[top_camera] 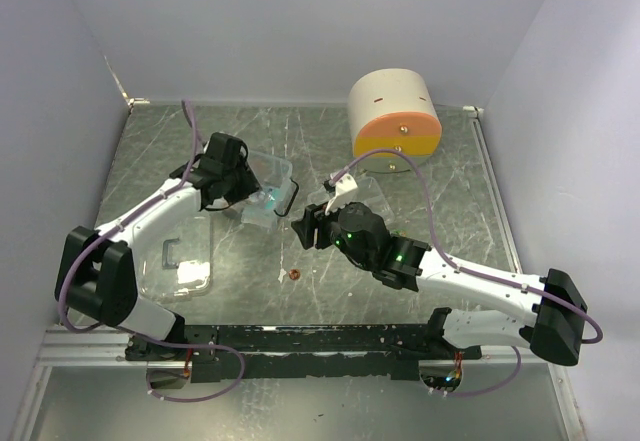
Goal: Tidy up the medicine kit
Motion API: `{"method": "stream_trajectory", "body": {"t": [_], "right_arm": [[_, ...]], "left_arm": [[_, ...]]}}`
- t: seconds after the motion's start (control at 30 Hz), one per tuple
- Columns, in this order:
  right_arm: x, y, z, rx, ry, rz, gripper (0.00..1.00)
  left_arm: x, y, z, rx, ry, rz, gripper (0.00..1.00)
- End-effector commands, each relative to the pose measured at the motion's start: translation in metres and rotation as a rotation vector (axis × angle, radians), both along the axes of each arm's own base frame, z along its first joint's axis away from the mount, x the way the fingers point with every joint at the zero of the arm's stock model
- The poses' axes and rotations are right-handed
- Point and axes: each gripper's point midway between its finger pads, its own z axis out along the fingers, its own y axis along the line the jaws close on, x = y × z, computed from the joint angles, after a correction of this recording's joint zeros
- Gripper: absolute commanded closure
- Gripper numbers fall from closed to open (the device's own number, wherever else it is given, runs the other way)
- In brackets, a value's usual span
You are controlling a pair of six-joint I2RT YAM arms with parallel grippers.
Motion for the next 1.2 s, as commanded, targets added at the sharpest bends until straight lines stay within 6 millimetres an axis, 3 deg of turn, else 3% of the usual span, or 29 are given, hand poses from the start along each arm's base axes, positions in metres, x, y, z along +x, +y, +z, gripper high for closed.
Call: {"method": "stream_trajectory", "body": {"t": [0.0, 0.1, 0.23, 0.47, 0.8, 1.17], "right_arm": [[0.002, 0.001, 0.002, 0.025, -0.005, -0.007, 0.46], [0.002, 0.0, 0.001, 0.026, -0.003, -0.01, 0.45], [0.002, 0.0, 0.0, 0.024, -0.003, -0.01, 0.46], [0.004, -0.001, -0.003, 0.029, 0.004, -0.028, 0.46], [0.004, -0.004, -0.013, 0.014, 0.023, -0.044, 0.46], [0.004, -0.012, -0.017, 0.003, 0.03, -0.068, 0.46]], "left_arm": [[-0.006, 0.018, 0.021, 0.074, -0.037, 0.028, 0.45], [-0.001, 0.023, 0.034, 0.128, -0.108, -0.019, 0.42], [0.01, 0.015, 0.051, 0.176, -0.172, -0.146, 0.38], [0.031, -0.007, 0.041, 0.179, -0.163, -0.26, 0.44], [0.074, -0.027, -0.009, 0.206, -0.118, -0.263, 0.64], [0.06, -0.019, -0.059, 0.317, 0.021, -0.252, 0.74]]}}
